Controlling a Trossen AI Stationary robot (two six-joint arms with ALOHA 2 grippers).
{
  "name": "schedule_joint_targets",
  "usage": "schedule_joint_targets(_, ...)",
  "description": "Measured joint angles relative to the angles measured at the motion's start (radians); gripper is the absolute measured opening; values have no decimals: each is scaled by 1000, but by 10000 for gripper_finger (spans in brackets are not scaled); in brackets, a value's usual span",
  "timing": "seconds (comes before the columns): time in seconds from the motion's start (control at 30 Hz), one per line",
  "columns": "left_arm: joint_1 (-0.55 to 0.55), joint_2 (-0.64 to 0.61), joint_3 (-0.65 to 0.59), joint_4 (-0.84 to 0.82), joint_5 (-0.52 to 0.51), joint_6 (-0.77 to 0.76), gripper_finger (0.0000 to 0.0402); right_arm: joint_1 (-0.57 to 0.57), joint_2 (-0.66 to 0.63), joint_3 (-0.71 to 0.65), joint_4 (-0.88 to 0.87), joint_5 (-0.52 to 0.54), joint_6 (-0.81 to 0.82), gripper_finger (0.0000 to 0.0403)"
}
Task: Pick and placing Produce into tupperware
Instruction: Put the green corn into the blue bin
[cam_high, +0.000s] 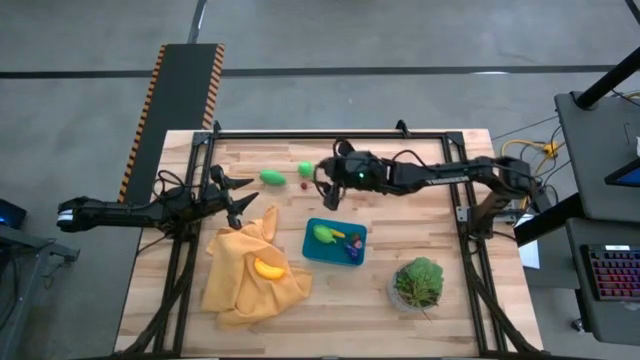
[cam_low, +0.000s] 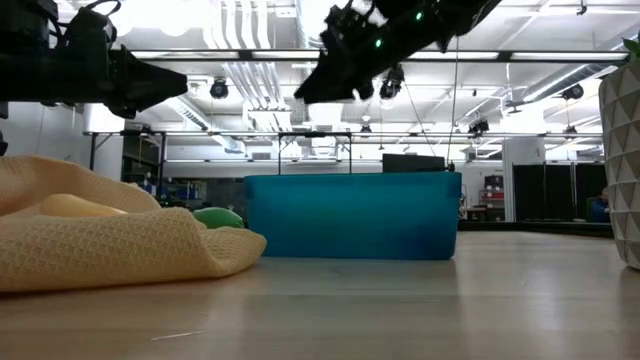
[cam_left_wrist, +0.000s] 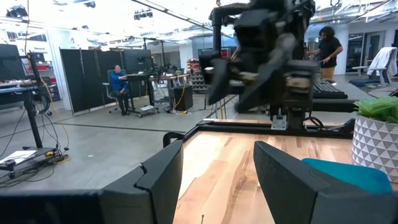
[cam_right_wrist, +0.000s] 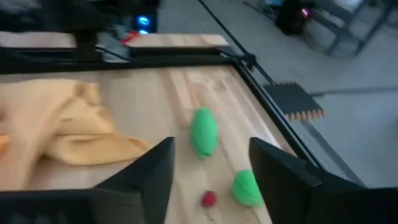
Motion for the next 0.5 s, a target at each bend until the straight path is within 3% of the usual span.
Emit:
schedule_joint_targets(0.27, 0, 1, 0, 0, 0, 0, 183, 127, -162, -115, 111, -43, -61, 32)
schedule_joint_targets(0.5, 0, 1, 0, 0, 0, 0, 183, 210, -397, -322, 138, -23, -120, 10)
